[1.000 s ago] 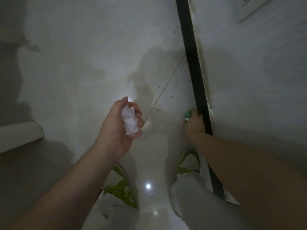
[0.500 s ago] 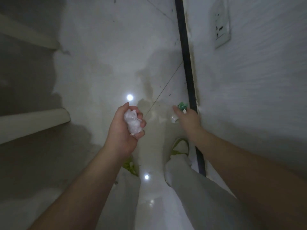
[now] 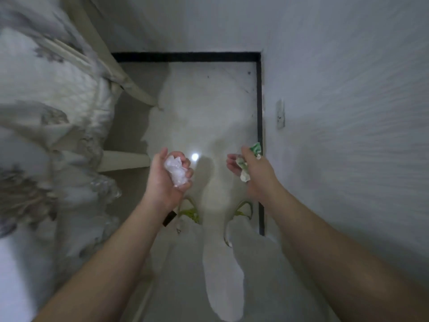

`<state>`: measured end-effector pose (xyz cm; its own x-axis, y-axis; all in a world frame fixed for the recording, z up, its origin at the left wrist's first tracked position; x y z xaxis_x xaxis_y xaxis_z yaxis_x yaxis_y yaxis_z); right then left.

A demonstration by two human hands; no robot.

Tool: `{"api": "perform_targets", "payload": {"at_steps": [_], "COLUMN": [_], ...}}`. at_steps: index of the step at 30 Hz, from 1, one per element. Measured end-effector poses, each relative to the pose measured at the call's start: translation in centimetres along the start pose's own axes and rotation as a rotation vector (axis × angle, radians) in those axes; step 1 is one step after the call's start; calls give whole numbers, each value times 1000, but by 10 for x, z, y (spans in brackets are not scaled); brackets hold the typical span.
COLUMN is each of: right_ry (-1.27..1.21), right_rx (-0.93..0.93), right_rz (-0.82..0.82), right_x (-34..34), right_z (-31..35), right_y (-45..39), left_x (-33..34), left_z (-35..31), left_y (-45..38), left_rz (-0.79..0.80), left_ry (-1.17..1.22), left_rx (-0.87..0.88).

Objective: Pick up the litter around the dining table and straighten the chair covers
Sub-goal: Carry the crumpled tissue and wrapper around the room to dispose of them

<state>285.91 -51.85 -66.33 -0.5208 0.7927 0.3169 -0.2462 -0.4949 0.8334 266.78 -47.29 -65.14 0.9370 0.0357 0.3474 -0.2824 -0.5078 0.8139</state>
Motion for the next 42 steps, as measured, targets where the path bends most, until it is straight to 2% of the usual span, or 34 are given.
{"api": "perform_targets", "payload": {"at_steps": [4,7,14,25,32,35,42], "right_ry": [79,196,269,291,349,443,691], "right_rx": [-34,-76,-94,-59,20,62,317], "right_rz": [250,364,623,573,593,678,942], "right_x": [45,72,133,219,270,293,345], "right_z": [34,56,70,39,31,25,-19], "right_y": [78,125,205,273,283,283,306], "left_x": [6,12,-7,-51,-75,-85,-110], "left_z": [-56,-88,-115,-163,-179,-181,-173], "left_y": [66,117,204,283,323,341,412], "left_rz": [31,65,112,78,-30,-137,-370], "left_ry": [37,50,130,231,373,429,529], "left_rx": [135,235,344,530,653,714,888]}}
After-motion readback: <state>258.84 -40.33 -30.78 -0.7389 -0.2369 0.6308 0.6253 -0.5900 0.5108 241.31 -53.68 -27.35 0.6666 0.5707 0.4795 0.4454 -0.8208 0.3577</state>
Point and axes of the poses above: each hand's wrist, its own y-axis away from the middle knuckle, its own x-axis out of the palm, z = x × y, the point moved 1 cm from there along -y, towards the middle knuckle, and after that the axes turned 15 degrees about -y, right-handed, at the moved point
